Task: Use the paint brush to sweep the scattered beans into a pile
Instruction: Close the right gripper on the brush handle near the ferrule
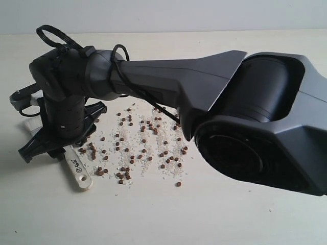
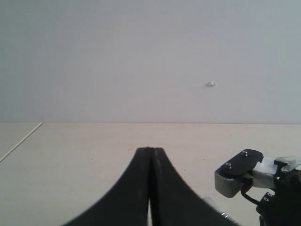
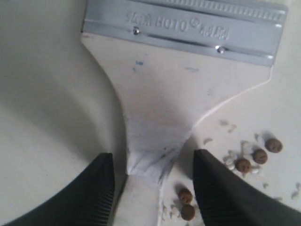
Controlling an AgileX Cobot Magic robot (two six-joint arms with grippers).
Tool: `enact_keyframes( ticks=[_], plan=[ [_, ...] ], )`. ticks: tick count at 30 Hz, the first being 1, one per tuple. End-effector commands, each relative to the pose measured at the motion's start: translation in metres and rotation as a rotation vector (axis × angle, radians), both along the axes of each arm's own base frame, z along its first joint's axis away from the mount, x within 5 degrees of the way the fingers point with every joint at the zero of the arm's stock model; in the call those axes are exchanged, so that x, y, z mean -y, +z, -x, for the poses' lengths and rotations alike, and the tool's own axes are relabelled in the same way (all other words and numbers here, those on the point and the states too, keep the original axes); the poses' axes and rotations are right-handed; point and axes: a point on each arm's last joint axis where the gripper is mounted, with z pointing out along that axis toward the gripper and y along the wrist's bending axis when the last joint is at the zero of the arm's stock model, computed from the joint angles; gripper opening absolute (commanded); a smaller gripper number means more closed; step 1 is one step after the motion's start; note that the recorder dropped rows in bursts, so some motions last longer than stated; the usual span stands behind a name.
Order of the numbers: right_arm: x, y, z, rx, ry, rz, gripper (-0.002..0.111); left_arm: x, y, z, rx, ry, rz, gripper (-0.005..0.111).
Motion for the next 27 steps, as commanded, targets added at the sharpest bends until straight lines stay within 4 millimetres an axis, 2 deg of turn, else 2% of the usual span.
enact_keyframes(
  ticks=[1, 9, 18, 27],
  plan=[
    [-0.0012, -0.0009, -0.0004, 0.008, 0.001, -0.003, 0.052, -0.0001, 0.0003, 0.0005, 0.005, 0.003, 0.004, 0.0],
    [0.0016, -0.0019, 0.0033, -0.034, 0.001, 0.028, 0.051, -0.0001, 0.0003, 0.0005, 0.005, 0.003, 0.004, 0.0],
    [0.0067, -0.0028, 0.0007, -0.002, 0.014, 0.088, 0.051, -0.0001, 0.0003, 0.0005, 0.005, 0.003, 0.004, 0.0],
    [0.0038, 0.0002, -0.0016, 0.035, 0.048, 0.056, 0.051, -0.0001, 0.0003, 0.0005, 0.005, 0.003, 0.004, 0.0]
  ],
)
